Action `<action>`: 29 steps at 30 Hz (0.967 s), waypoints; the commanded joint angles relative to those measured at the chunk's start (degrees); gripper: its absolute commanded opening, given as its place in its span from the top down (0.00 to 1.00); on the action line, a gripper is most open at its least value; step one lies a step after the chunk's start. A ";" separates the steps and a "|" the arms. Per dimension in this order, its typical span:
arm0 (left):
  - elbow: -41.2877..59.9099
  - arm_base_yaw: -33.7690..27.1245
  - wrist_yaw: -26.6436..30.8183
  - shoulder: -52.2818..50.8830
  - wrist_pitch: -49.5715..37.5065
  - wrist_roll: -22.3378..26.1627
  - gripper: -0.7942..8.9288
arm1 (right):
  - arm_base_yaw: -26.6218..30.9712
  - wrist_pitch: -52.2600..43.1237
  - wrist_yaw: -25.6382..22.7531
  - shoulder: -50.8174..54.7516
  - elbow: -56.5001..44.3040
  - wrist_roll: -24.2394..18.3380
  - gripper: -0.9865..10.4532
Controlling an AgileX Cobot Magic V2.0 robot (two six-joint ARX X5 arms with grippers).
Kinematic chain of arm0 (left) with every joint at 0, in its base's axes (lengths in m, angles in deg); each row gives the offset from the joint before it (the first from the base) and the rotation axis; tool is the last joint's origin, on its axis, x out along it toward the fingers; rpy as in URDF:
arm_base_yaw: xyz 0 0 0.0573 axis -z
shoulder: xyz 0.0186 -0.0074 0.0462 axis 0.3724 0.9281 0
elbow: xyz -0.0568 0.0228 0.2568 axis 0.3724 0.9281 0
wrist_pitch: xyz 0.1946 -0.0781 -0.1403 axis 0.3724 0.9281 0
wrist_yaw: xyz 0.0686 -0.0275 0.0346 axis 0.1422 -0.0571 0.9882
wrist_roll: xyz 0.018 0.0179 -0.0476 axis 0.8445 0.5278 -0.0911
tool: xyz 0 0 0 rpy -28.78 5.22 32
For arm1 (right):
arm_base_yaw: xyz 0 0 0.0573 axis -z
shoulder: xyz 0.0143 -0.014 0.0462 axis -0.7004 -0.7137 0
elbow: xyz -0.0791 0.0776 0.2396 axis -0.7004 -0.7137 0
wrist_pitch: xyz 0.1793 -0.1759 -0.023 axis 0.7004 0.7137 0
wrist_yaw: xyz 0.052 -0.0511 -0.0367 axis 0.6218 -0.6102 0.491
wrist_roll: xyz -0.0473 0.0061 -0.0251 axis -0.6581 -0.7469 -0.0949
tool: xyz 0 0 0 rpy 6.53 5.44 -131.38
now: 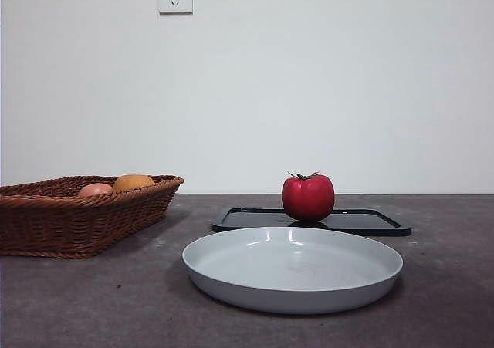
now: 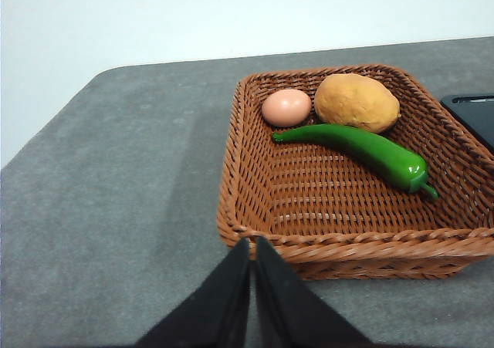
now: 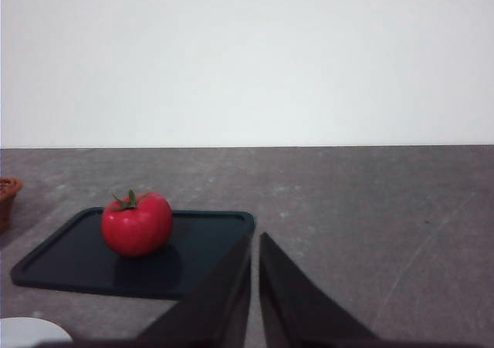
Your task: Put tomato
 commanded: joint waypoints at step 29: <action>1.18 -0.11 0.00 -0.11 0.52 -0.46 0.91 | -0.13 8.11 -2.25 2.38 -5.42 2.10 0.91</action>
